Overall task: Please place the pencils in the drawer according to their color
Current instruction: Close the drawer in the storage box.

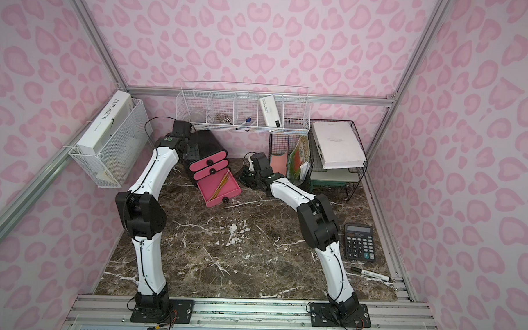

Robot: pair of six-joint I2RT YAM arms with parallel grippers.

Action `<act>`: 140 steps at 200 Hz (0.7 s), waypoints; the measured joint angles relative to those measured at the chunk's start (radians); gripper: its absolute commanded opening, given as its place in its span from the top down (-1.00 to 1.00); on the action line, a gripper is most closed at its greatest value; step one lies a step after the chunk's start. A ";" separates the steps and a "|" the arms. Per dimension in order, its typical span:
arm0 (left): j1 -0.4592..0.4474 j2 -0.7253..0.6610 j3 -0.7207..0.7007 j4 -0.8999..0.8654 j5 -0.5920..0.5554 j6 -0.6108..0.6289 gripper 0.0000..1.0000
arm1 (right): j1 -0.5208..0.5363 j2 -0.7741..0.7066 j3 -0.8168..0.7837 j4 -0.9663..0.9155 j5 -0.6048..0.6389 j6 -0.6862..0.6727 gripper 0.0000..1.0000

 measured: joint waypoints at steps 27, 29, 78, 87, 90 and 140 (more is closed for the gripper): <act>0.013 0.014 0.013 0.004 0.005 -0.016 -0.83 | 0.021 0.175 0.249 -0.089 -0.014 0.021 1.00; 0.014 0.015 0.013 0.006 0.006 -0.020 -0.83 | 0.022 0.186 0.265 -0.096 -0.014 0.022 1.00; 0.027 0.029 0.018 0.037 0.032 -0.038 -0.83 | 0.033 0.368 0.470 -0.165 -0.025 0.082 1.00; 0.027 0.029 0.018 0.037 0.034 -0.039 -0.82 | 0.032 0.386 0.484 -0.169 -0.025 0.102 1.00; 0.027 0.029 0.018 0.037 0.035 -0.039 -0.82 | 0.032 0.391 0.487 -0.169 -0.025 0.109 1.00; 0.029 0.034 0.018 0.045 0.048 -0.060 -0.80 | 0.036 0.473 0.556 -0.132 -0.042 0.196 1.00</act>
